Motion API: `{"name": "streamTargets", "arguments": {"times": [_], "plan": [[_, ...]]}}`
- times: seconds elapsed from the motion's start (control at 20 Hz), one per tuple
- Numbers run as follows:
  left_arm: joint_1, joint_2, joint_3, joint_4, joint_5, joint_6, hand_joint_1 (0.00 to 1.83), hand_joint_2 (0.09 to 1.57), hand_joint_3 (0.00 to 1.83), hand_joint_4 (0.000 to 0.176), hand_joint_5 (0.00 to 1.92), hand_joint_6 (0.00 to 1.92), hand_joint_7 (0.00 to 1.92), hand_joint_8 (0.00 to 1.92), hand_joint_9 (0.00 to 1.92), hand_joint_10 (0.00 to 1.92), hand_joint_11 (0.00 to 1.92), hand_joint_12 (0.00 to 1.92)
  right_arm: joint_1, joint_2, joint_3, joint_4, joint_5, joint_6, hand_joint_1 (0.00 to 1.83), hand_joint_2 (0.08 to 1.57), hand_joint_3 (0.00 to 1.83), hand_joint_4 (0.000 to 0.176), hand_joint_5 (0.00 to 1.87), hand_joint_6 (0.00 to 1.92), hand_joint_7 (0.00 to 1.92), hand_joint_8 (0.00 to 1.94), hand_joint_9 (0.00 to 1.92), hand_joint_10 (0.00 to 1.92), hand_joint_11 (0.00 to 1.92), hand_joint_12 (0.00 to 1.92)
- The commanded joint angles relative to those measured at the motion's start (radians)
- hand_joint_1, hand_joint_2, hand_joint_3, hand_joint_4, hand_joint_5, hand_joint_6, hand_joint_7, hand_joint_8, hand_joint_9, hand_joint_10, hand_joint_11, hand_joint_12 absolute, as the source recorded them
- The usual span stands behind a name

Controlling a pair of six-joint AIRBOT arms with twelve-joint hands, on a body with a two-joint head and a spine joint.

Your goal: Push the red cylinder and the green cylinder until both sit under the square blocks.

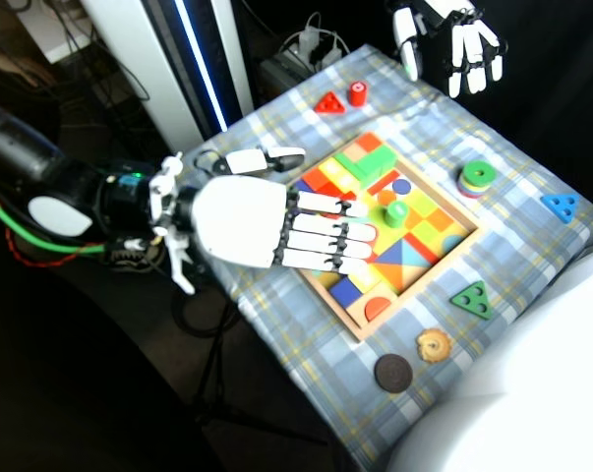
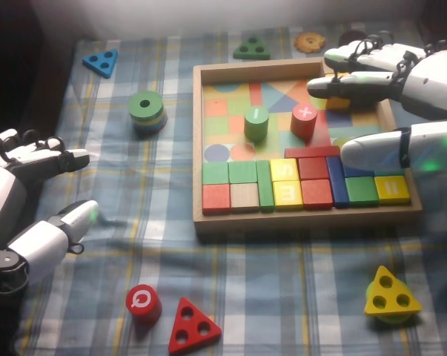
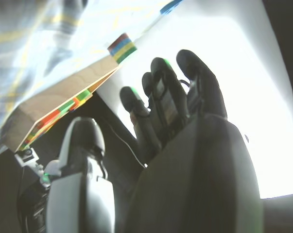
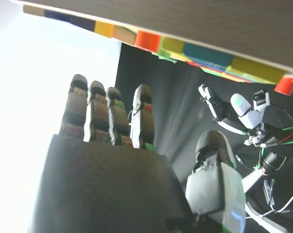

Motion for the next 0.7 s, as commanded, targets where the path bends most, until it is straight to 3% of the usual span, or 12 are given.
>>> {"name": "streamTargets", "arguments": {"times": [0.0,0.05,0.1,0.2,0.25,0.35,0.4,0.45,0.5,0.55,0.65], "plan": [[-0.007,-0.003,0.001,0.039,-0.114,-0.002,0.49,1.29,0.0,0.021,0.66,0.0,0.45,0.0,0.39,0.0,0.0,0.33,0.017,-0.004,0.007,0.027,0.106,0.008,0.0,1.0,0.0,0.112,0.21,0.01,0.02,0.01,0.0,0.0,0.0,0.0],[-0.007,-0.005,0.001,0.038,-0.114,-0.002,0.45,1.3,0.0,0.024,0.65,0.0,0.45,0.0,0.37,0.0,0.0,0.28,0.02,-0.014,0.016,0.024,0.097,0.008,0.0,0.99,0.0,0.111,0.21,0.01,0.03,0.01,0.0,0.0,0.0,0.0],[-0.007,-0.005,0.001,0.038,-0.114,-0.002,0.46,1.3,0.0,0.016,0.66,0.0,0.45,0.0,0.37,0.0,0.0,0.27,0.023,-0.021,0.023,0.021,0.089,0.008,0.0,1.0,0.0,0.113,0.22,0.01,0.05,0.02,0.0,0.0,0.0,0.0],[-0.007,-0.005,0.001,0.038,-0.114,-0.002,0.48,1.3,0.0,0.014,0.66,0.0,0.46,0.0,0.38,0.0,0.0,0.28,0.027,-0.034,0.036,0.013,0.072,0.008,0.0,1.01,0.0,0.097,0.25,0.02,0.04,0.01,0.0,0.0,0.0,0.0],[-0.007,-0.005,0.001,0.038,-0.114,-0.002,0.51,1.3,0.0,0.013,0.66,0.0,0.46,0.0,0.39,0.0,0.0,0.32,0.029,-0.04,0.043,0.008,0.06,0.008,0.0,1.02,0.0,0.109,0.26,0.02,0.03,0.0,0.0,0.0,0.0,0.0],[-0.007,-0.005,0.001,0.038,-0.114,-0.003,0.56,1.3,0.0,0.005,0.66,0.0,0.44,0.0,0.39,0.0,0.0,0.32,0.029,-0.05,0.056,0.007,0.045,0.008,0.0,1.04,0.0,0.101,0.31,0.01,0.01,0.0,0.0,0.0,0.0,0.0],[-0.007,-0.007,0.0,0.037,-0.117,-0.003,0.52,1.31,0.0,0.026,0.63,0.0,0.42,0.0,0.37,0.0,0.0,0.29,0.029,-0.054,0.062,0.007,0.038,0.008,0.0,1.04,0.0,0.102,0.3,0.01,0.0,0.0,0.0,0.0,0.0,0.0],[-0.007,-0.008,0.0,0.036,-0.119,-0.003,0.53,1.31,0.0,0.029,0.62,0.0,0.43,0.0,0.37,0.0,0.0,0.32,0.029,-0.056,0.065,0.007,0.033,0.008,0.0,1.04,0.01,0.083,0.3,0.0,0.0,0.0,0.0,0.0,0.0,0.0],[-0.007,-0.009,0.0,0.035,-0.118,-0.003,0.57,1.3,0.0,0.031,0.63,0.0,0.44,0.0,0.38,0.0,0.0,0.37,0.029,-0.059,0.067,0.006,0.028,0.008,0.0,1.04,0.01,0.084,0.29,0.0,0.0,0.0,0.0,0.0,0.0,0.0],[-0.007,-0.009,0.0,0.035,-0.118,-0.003,0.57,1.31,0.0,0.039,0.61,0.0,0.42,0.0,0.35,0.0,0.0,0.3,0.029,-0.064,0.072,0.005,0.023,0.008,0.0,1.05,0.01,0.074,0.29,0.0,0.0,0.0,0.0,0.0,0.0,0.0],[-0.007,-0.009,0.0,0.035,-0.118,-0.003,0.59,1.3,0.0,0.019,0.64,0.0,0.45,0.0,0.37,0.0,0.0,0.34,0.029,-0.07,0.078,0.002,0.017,0.008,0.0,1.04,0.0,0.066,0.28,0.0,0.0,0.0,0.0,0.0,0.0,0.0]]}}
